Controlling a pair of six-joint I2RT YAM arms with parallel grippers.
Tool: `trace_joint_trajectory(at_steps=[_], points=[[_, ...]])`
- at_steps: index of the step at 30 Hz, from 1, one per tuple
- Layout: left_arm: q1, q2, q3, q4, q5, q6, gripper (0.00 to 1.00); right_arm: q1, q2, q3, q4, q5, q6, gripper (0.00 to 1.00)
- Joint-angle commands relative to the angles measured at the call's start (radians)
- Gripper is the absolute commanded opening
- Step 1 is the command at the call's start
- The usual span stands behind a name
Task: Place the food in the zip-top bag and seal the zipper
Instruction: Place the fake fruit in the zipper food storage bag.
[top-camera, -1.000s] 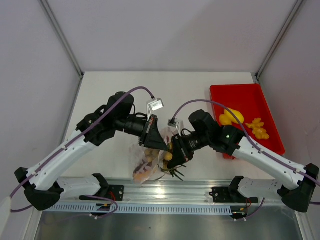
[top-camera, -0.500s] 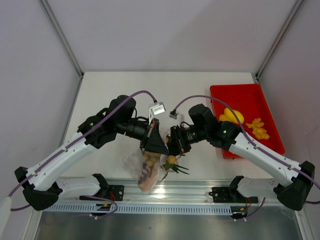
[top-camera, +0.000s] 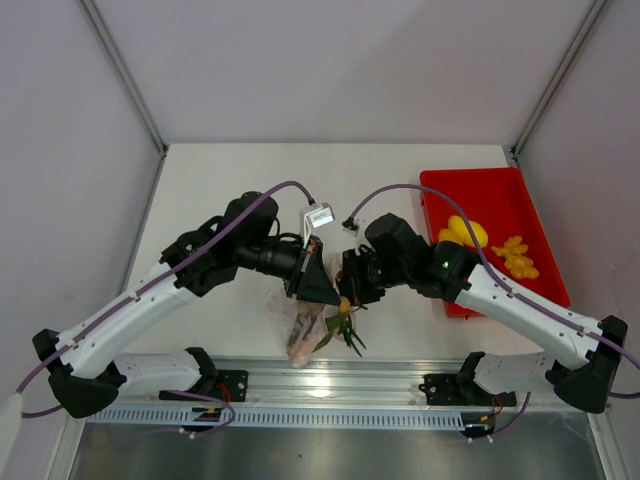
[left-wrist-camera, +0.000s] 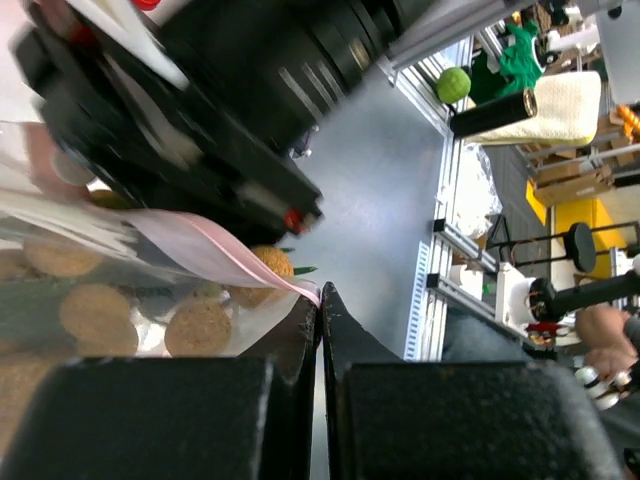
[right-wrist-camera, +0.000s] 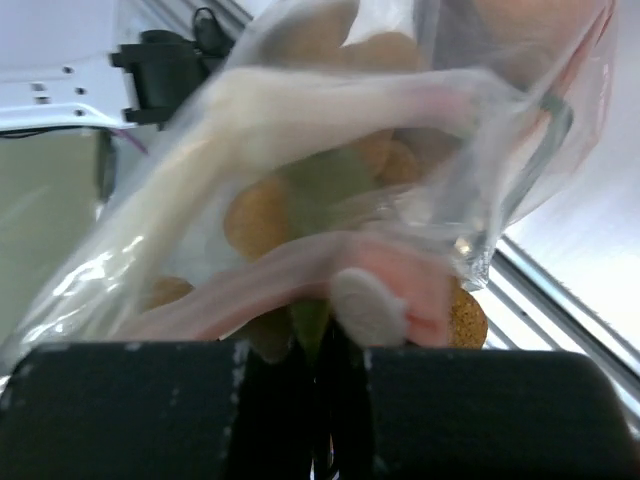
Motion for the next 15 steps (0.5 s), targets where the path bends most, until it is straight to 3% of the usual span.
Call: trace_joint_trajectory(at_steps=[1,5,11,13,15], points=[[-0.014,-0.002,0.024,0.093,-0.005,-0.098,0.00,0.080,0.007,0.049,-0.067,0.268,-0.020,0.00],[-0.018,0.002,-0.019,0.270,0.127,-0.221,0.01,0.109,0.004,-0.011,0.050,0.296,0.052,0.00],[-0.021,0.002,-0.012,0.297,0.139,-0.235,0.01,0.172,-0.014,-0.101,0.211,0.377,0.156,0.00],[-0.021,-0.001,-0.010,0.259,0.110,-0.221,0.01,0.174,-0.023,-0.102,0.202,0.363,0.144,0.05],[-0.021,-0.002,-0.006,0.222,0.087,-0.186,0.01,0.175,-0.048,-0.082,0.168,0.380,0.130,0.18]])
